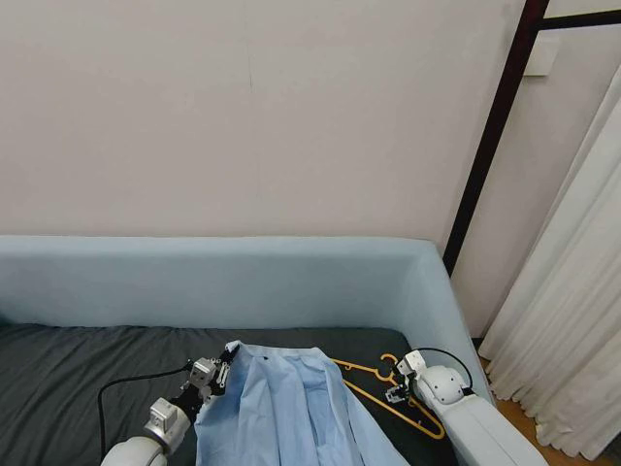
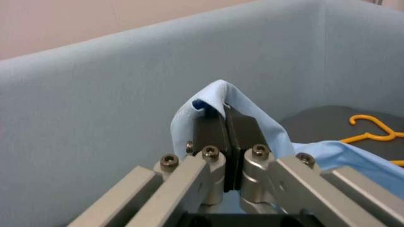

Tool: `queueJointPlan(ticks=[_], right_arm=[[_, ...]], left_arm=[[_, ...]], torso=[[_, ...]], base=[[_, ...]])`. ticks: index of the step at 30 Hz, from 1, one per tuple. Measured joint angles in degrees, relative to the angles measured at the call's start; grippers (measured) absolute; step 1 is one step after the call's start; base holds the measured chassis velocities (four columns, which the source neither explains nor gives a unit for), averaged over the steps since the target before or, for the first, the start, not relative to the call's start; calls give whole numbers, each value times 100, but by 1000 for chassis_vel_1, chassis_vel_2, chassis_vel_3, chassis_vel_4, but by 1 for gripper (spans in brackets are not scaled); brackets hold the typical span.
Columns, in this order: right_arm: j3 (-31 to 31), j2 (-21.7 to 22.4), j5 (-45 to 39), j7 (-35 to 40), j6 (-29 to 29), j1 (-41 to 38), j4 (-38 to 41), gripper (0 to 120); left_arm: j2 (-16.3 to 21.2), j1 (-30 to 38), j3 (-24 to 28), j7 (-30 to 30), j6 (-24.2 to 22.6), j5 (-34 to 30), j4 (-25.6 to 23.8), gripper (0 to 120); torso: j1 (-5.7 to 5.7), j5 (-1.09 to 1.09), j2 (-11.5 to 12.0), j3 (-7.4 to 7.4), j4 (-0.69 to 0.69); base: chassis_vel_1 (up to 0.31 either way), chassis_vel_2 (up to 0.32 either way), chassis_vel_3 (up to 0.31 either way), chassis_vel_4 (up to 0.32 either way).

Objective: Pick up the clothes from the sofa and hang them on the clothes hanger.

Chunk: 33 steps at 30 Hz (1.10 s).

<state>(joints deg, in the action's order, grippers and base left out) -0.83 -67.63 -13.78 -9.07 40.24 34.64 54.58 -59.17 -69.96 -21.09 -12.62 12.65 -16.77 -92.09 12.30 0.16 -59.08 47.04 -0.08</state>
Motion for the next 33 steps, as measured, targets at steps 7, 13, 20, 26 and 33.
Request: queueJointPlan(ticks=[7,13,20,26,33], right_arm=[[-23,-19,143,-268,-75,-137,-287,71],[-36,-26,305,-374,-59,-178,-391,48],[-47,-48,499,-461,-51,-190,-458,27],[-87,-28,679,-470,-95,-155,-434,5],[-180,165,500,-14,-641,82,162,5]], left_arm=[[36,189,123,97,1,-74,136,0],[35,220,155,132,8,-91,175,0],[51,223,156,149,10,-105,176,0],[79,206,139,184,13,-120,162,0],[80,253,149,191,20,-138,187,0]], torso=[[0,1,0,0,1],[0,1,0,-1,2],[0,1,0,-1,2],[0,-1,0,0,0],[1,0,0,1,-3]], base=[[0,0,0,0],[0,0,0,0],[0,0,0,0],[0,0,0,0],[0,0,0,0]])
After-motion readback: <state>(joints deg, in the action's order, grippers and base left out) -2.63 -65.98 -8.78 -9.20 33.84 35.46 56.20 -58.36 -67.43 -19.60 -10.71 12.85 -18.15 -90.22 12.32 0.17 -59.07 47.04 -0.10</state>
